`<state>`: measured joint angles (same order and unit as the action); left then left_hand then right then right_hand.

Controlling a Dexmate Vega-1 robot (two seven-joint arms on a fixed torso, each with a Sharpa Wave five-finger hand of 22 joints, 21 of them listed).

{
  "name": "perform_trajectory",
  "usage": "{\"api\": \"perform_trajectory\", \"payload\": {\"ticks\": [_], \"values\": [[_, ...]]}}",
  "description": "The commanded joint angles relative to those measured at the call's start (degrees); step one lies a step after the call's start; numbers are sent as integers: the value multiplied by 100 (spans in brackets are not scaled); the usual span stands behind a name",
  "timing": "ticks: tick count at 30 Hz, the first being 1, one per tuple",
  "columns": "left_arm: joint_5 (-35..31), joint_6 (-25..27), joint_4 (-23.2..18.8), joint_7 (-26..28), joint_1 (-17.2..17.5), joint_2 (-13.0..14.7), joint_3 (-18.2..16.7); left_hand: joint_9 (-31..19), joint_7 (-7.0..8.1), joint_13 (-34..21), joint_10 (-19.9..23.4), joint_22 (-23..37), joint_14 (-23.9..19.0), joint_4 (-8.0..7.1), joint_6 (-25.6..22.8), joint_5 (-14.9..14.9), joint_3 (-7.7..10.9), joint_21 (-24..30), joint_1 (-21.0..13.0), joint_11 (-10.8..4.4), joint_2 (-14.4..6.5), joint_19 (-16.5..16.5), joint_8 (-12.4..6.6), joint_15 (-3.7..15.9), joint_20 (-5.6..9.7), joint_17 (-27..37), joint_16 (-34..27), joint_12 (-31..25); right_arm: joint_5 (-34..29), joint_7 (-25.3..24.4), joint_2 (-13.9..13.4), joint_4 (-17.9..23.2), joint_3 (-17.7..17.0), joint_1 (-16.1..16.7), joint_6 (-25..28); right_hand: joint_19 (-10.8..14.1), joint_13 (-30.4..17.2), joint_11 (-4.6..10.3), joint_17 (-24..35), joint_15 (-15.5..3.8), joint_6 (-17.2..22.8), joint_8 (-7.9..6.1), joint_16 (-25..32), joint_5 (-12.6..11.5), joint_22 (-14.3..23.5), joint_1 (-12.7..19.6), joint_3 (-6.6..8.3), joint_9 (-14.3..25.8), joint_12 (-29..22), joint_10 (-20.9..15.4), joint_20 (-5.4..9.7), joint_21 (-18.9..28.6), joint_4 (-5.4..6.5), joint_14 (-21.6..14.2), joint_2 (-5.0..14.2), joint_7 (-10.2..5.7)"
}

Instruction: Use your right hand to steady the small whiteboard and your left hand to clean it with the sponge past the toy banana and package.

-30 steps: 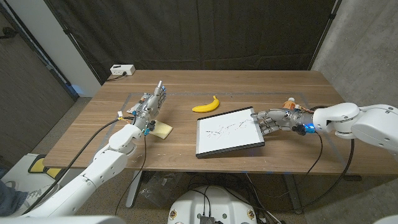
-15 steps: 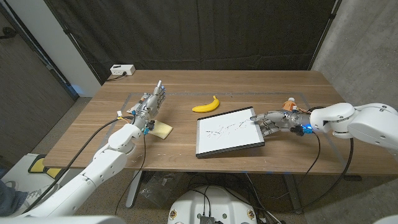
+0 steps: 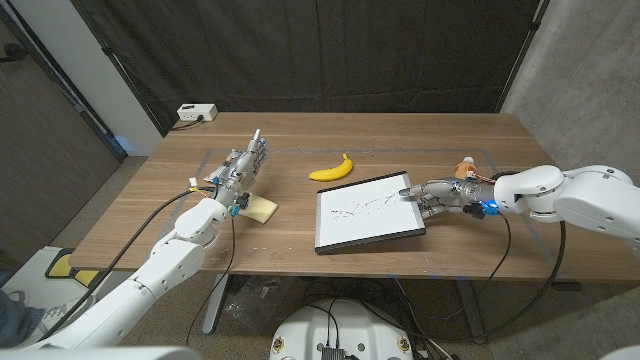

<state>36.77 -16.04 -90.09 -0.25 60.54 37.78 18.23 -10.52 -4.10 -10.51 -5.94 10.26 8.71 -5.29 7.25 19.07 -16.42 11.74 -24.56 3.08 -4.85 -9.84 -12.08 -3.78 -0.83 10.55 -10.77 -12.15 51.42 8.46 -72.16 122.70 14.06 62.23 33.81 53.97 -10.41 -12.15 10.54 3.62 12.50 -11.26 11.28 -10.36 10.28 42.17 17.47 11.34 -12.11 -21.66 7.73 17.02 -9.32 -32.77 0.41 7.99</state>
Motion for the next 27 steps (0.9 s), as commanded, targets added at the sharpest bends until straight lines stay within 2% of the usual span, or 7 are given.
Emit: {"api": "perform_trajectory", "payload": {"ticks": [1, 4, 9, 17, 22, 24, 27], "values": [[30, 21, 14, -22, -3, 6, 0, -34, 16, -32, 0, 25, 2, 10, -18, -15, -6, -3, -31, 4, -5, -40, 13, -27, -23, 5, -5, 15, -12, -128, 42, -8, 320, -204, 40, 166, 0, 59, 39, -96, 132, -53, 28, 0, 61, 144, 0, 6, -89, -282, 426, 83, 41, -142, -11, 391], [28, 13, 18, -17, 2, 4, -3, -34, 24, -32, 2, 25, 1, 10, -33, -17, -5, -2, -35, 9, -10, -39, 9, -27, -25, 5, -5, 15, -83, -169, 63, 18, 412, -290, 105, 123, 4, 118, 45, -91, 311, -92, 45, 1, 83, 176, -27, -1, -159, -577, 453, 73, 72, -272, -10, 396], [38, -8, 52, -32, -3, -11, -2, -35, 42, -32, 3, 25, -1, 11, -48, -19, -3, -1, -42, 12, -19, -39, 6, -28, -28, 5, -5, 16, -185, -203, 112, 28, 546, -411, 173, 117, 8, 155, 41, -108, 480, -116, 50, 1, 102, 211, -48, -9, -185, -776, 465, 86, 83, -374, -12, 400], [29, -14, 48, -16, 6, -5, -10, -35, 57, -32, 7, 25, -4, 12, -60, -23, 0, 0, -53, 11, -32, -40, 5, -30, -29, 5, -5, 15, -319, -388, 162, 97, 670, -493, 287, 184, 9, 342, 37, -331, 724, -123, 59, -11, 145, 462, -3, -19, -170, -1011, 493, 168, 29, -582, 36, 391], [31, 3, 14, 3, 18, 12, -24, -36, 69, -32, 10, 25, -9, 13, -69, -26, 1, 1, -58, 8, -39, -38, 5, -29, -28, 5, -7, 15, -345, -594, 160, 174, 645, -438, 308, 312, 4, 604, 47, -609, 850, -104, 121, -2, 203, 670, 24, -21, -181, -1277, 516, 302, 12, -905, 57, 368], [28, 9, 6, 4, 20, 19, -25, -36, 65, -32, 13, 25, -10, 13, -70, -27, 1, 2, -60, 8, -41, -37, 5, -26, -30, 5, -7, 14, -354, -633, 145, 201, 631, -423, 301, 437, 1, 781, 55, -781, 978, -111, 175, -5, 252, 831, 55, -20, -201, -1480, 529, 425, -5, -1177, 82, 284], [28, -1, 2, 10, 24, 13, -28, -36, 64, -32, 17, 25, -15, 13, -76, -28, 2, 2, -63, 10, -45, -37, 4, -25, -29, 5, -8, 13, -342, -714, 132, 236, 588, -376, 275, 583, 1, 941, 68, -959, 1218, -137, 206, -5, 333, 1056, 93, -16, -239, -1810, 547, 609, -17, -1468, 94, 139]]}}
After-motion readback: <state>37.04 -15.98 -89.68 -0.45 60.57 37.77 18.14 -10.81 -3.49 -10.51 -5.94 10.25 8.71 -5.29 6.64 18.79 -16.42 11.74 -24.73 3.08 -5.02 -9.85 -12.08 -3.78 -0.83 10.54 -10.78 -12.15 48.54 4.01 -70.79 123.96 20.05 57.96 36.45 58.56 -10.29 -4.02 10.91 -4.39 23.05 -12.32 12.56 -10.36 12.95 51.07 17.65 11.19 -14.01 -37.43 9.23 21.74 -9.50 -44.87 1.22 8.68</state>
